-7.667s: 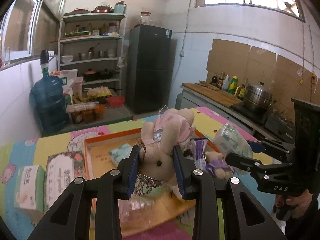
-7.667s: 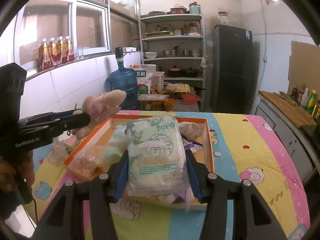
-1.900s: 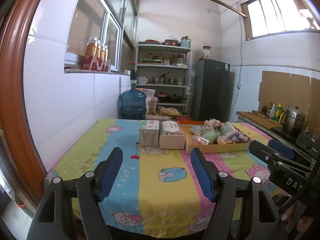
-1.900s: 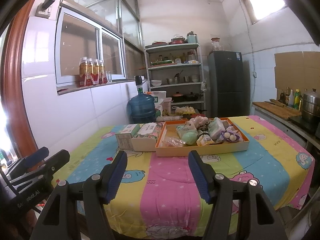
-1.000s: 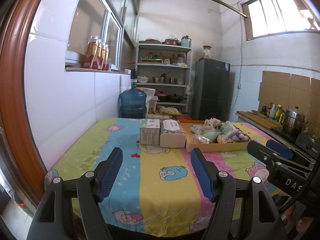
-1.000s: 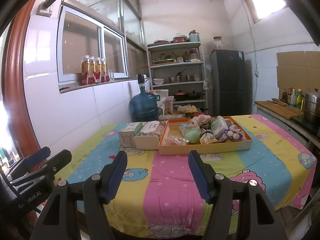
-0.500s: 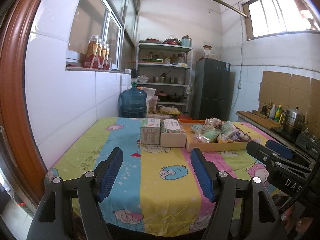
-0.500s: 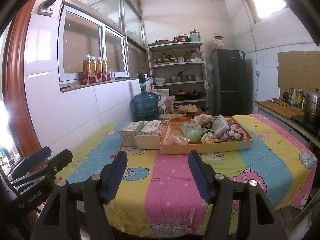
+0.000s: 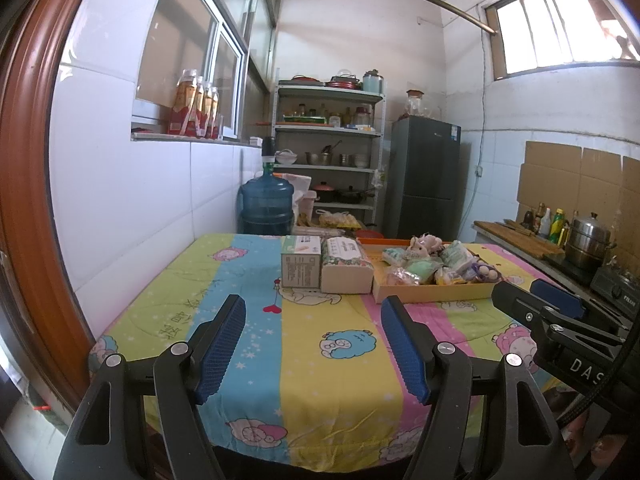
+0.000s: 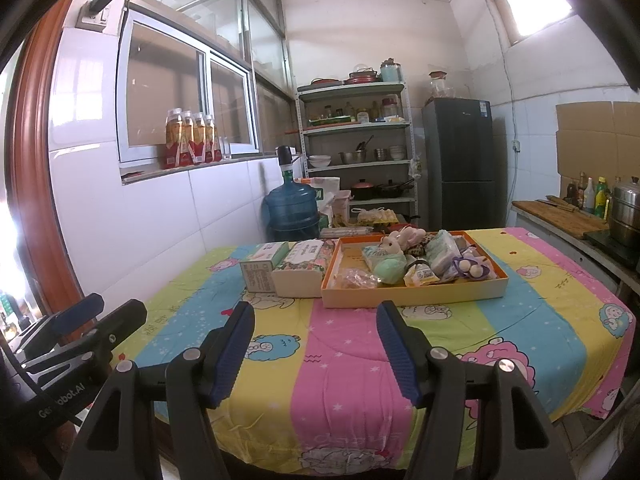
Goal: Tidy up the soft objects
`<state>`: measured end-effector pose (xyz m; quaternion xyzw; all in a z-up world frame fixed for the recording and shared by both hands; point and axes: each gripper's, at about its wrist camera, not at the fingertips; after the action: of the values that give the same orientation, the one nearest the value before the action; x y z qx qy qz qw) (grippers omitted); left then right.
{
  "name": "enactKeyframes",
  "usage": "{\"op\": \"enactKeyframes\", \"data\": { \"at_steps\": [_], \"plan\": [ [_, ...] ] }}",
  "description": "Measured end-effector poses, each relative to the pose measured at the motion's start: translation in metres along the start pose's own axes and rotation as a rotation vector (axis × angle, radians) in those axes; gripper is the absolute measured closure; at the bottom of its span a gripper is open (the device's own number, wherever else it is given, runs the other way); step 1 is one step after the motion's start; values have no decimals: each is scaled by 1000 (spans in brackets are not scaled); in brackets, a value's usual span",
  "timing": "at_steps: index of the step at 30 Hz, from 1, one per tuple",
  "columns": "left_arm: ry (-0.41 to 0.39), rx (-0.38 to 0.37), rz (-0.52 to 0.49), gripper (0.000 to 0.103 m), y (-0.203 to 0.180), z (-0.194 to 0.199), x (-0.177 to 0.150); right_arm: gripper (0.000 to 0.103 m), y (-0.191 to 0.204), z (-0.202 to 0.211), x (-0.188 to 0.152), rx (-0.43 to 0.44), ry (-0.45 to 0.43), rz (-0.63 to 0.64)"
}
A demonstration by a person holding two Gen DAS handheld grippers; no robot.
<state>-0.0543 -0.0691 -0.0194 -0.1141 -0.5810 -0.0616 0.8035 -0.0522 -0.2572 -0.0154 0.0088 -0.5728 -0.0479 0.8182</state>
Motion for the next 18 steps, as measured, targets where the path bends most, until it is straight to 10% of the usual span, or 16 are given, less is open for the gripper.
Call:
{"op": "enactKeyframes", "data": {
  "at_steps": [18],
  "plan": [
    [2, -1, -1, 31, 1, 1, -4, 40, 4, 1, -1, 1, -1, 2]
  ]
}}
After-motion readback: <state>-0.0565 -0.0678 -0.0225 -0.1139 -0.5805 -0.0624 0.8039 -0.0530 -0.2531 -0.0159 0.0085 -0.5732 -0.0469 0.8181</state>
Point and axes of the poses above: each gripper's, at about its wrist camera, not at the fingertips, and z roughly against the way its jaws point, y to its left, x to its top, and after that the axes turned 9 degrees about -x, right-handed
